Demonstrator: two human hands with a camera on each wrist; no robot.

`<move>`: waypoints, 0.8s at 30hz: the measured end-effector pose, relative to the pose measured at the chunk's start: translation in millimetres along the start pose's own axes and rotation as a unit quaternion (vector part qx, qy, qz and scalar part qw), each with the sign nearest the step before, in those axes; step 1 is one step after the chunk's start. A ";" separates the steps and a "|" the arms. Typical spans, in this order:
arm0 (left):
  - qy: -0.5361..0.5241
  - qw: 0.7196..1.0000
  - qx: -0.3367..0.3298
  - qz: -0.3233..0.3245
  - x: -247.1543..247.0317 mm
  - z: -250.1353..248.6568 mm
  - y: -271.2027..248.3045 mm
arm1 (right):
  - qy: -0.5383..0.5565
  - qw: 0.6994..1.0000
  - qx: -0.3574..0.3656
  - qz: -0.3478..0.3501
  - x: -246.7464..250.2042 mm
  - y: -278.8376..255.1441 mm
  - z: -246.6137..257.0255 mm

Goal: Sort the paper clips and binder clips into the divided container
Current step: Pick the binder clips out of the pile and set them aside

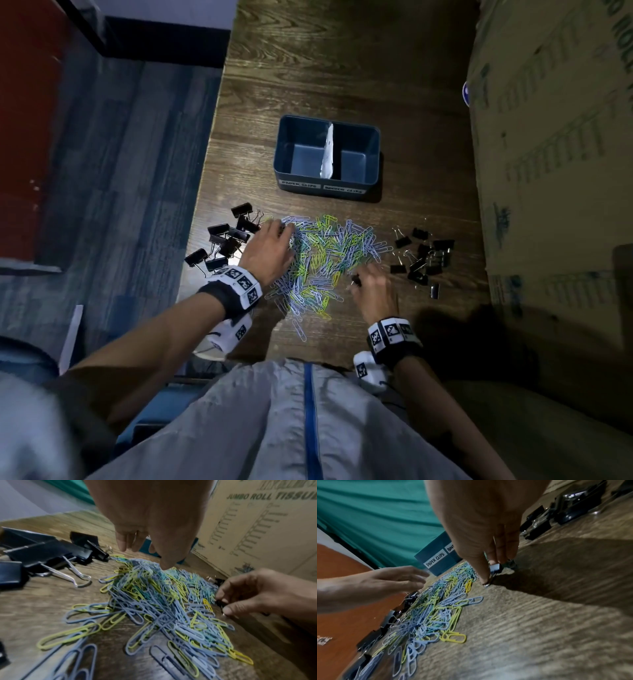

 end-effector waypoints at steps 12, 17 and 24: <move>-0.027 0.998 -0.024 0.052 -30.3 -41.6 1.0 | 0.048 0.997 -0.061 0.006 -12.0 -10.0 1.9; -0.023 0.995 0.095 0.026 -15.4 -14.3 18.1 | 0.069 0.996 -0.056 -0.003 -15.6 -16.9 0.6; -0.050 0.989 0.066 0.122 -35.8 -22.1 7.1 | 0.031 0.999 -0.029 0.027 -20.7 -27.3 3.2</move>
Point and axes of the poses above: each hand's wrist, its own y-axis towards the middle knuckle, its own x-axis out of the back of the hand, z = x × y, the point moved 1 cm from there along y, towards the middle knuckle, and after that the axes turned 12 degrees about -y, right-handed, at the moved point
